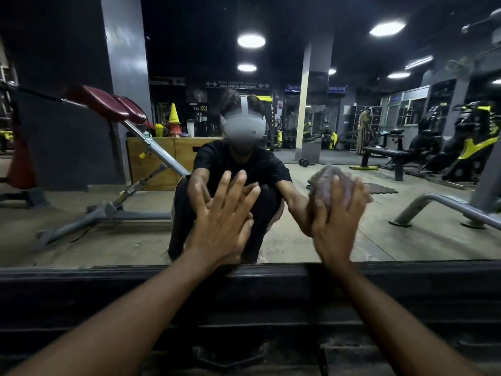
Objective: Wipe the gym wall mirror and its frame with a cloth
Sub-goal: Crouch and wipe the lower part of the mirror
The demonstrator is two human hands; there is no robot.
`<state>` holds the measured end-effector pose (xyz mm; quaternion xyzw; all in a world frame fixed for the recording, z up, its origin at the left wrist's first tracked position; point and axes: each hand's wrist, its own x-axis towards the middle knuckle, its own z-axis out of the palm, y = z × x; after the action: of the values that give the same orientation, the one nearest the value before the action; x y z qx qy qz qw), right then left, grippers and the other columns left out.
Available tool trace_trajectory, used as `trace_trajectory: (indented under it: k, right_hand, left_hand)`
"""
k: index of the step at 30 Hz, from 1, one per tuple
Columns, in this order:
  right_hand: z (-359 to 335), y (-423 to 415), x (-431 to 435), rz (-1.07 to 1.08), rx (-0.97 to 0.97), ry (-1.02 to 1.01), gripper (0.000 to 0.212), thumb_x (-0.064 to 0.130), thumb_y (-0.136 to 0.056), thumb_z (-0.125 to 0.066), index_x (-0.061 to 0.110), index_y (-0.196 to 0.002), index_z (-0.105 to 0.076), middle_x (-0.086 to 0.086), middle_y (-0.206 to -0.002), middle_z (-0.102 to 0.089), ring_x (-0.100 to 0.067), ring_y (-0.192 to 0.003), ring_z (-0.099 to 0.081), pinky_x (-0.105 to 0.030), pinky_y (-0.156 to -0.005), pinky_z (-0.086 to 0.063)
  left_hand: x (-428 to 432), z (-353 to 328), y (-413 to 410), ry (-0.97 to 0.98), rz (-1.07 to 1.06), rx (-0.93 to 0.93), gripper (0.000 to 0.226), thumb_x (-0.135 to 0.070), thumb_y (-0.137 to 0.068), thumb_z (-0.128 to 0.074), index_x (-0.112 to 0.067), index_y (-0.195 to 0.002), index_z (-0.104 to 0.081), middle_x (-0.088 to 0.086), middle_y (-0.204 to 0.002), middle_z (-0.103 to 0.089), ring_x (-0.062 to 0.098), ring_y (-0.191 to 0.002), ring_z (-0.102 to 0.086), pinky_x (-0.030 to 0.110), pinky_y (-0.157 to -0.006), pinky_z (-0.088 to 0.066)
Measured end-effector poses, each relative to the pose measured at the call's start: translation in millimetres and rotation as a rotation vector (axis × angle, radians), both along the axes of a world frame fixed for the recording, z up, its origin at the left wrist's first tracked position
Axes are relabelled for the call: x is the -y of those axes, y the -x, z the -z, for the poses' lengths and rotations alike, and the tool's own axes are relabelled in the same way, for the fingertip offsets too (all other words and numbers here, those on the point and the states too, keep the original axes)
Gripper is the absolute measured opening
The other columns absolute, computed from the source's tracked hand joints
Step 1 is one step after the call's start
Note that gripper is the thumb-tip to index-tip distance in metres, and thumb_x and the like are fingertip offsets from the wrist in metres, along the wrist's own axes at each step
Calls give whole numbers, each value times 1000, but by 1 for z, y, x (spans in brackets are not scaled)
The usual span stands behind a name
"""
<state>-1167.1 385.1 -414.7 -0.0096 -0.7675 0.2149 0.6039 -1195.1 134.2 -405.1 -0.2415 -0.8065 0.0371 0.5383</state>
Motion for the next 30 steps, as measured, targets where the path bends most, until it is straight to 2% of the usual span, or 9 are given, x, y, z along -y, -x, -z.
trace_trajectory:
  k: [4,5,7,10,14,17,20,23,30]
  right_hand:
    - [-44,20,17,-142,-13,-694,49,37,-110,-35,29,-159,-30,-16,-167,-25,-41,-154,-19,-65,-120,-23]
    - [-62,22,5,-115,-33,-676,50,38,-109,-38,29,-158,-32,-16,-165,-27,-41,-152,-22,-65,-116,-30]
    - [-96,22,-22,3,-84,-301,55,41,-106,-48,32,-158,-30,-14,-166,-24,-39,-151,-21,-62,-113,-36]
    - [-119,20,-26,70,-113,116,55,47,-107,-40,36,-159,-25,-12,-170,-14,-37,-155,-7,-62,-123,-19]
    - [-69,25,-1,-52,-112,-394,62,20,-100,-60,21,-157,-36,-19,-166,-23,-43,-154,-12,-62,-124,-11]
    - [-42,17,-32,-94,-88,-730,62,12,-94,-60,19,-152,-40,-21,-162,-30,-47,-151,-22,-68,-119,-22]
    - [-42,8,-56,-35,-116,-328,60,20,-97,-58,17,-152,-34,-20,-160,-23,-49,-146,-26,-68,-112,-31]
    - [-36,11,-29,14,-98,70,59,31,-102,-45,18,-156,-26,-20,-165,-15,-47,-152,-14,-66,-119,-21]
    - [-21,0,-38,-9,-6,-363,57,26,-99,-52,16,-153,-34,-28,-163,-20,-45,-154,-10,-62,-122,-16]
  left_hand:
    - [-19,-38,4,-40,-39,4,75,-49,-95,-48,-27,-162,-25,12,-171,-11,33,-157,-13,77,-113,-14]
    - [-18,-43,5,-45,-47,0,75,-50,-95,-49,-27,-162,-25,12,-171,-11,33,-157,-13,77,-114,-13]
    - [-14,-50,7,-49,-57,-16,74,-52,-95,-48,-27,-161,-27,13,-170,-13,34,-156,-16,76,-115,-10]
    - [-13,-51,6,-20,-76,-29,74,-51,-95,-49,-25,-161,-27,12,-170,-14,34,-156,-17,75,-115,-12]
    - [-20,-43,4,-34,-80,-23,77,-47,-93,-52,-22,-161,-27,14,-170,-13,37,-156,-14,75,-115,-13]
    - [-20,-36,5,47,-44,-40,79,-45,-89,-58,-22,-160,-31,16,-169,-15,40,-156,-13,76,-114,-15]
    - [-19,-33,4,43,-15,-29,77,-42,-88,-59,-23,-159,-34,14,-169,-17,39,-156,-12,76,-112,-17]
    - [-26,-35,3,41,21,-11,75,-41,-87,-55,-21,-158,-36,11,-169,-18,35,-156,-15,79,-109,-19]
    - [-30,-28,-2,137,114,28,81,-43,-86,-56,-15,-158,-33,14,-169,-16,37,-156,-16,71,-115,-21]
